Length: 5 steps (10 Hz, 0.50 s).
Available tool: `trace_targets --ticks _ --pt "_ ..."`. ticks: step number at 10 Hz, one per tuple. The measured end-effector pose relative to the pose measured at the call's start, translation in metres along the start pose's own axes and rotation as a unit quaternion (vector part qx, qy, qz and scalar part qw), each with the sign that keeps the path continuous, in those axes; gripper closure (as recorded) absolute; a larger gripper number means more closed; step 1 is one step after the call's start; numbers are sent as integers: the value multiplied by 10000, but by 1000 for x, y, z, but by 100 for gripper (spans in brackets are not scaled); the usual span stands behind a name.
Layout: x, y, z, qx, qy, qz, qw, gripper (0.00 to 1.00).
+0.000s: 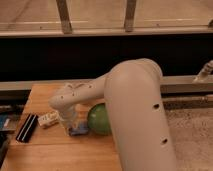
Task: Wipe the white sponge on the table
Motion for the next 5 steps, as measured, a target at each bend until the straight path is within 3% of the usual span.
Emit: trace_targets --ticks 2,4,5 --pt "-18 25 -9 135 -86 -243 9996 100" --pt "-20 41 -16 183 -146 -498 9985 98" --pt "-16 50 -18 157 -165 -676 9974 91"
